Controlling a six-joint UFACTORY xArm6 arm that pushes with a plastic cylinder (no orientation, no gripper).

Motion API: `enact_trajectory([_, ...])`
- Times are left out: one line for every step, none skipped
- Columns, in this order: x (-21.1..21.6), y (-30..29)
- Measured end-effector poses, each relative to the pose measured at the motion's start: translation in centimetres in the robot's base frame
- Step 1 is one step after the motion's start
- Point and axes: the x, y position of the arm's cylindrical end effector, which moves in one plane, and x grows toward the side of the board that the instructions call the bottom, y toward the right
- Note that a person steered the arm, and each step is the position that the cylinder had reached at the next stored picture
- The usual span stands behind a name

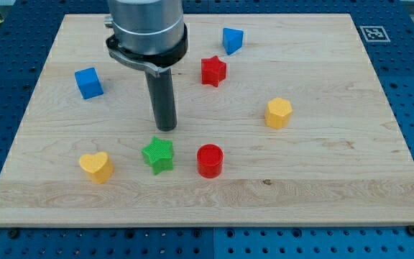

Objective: Adjust the green star beside the red circle

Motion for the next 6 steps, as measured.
enact_trajectory([0.3,-1.7])
enact_trajectory([3.9,-2.2])
enact_trajectory([7.0,-2.2])
enact_trajectory([7.4,-2.2])
enact_trajectory([7.2,-2.2])
enact_trajectory([7.6,-3.0])
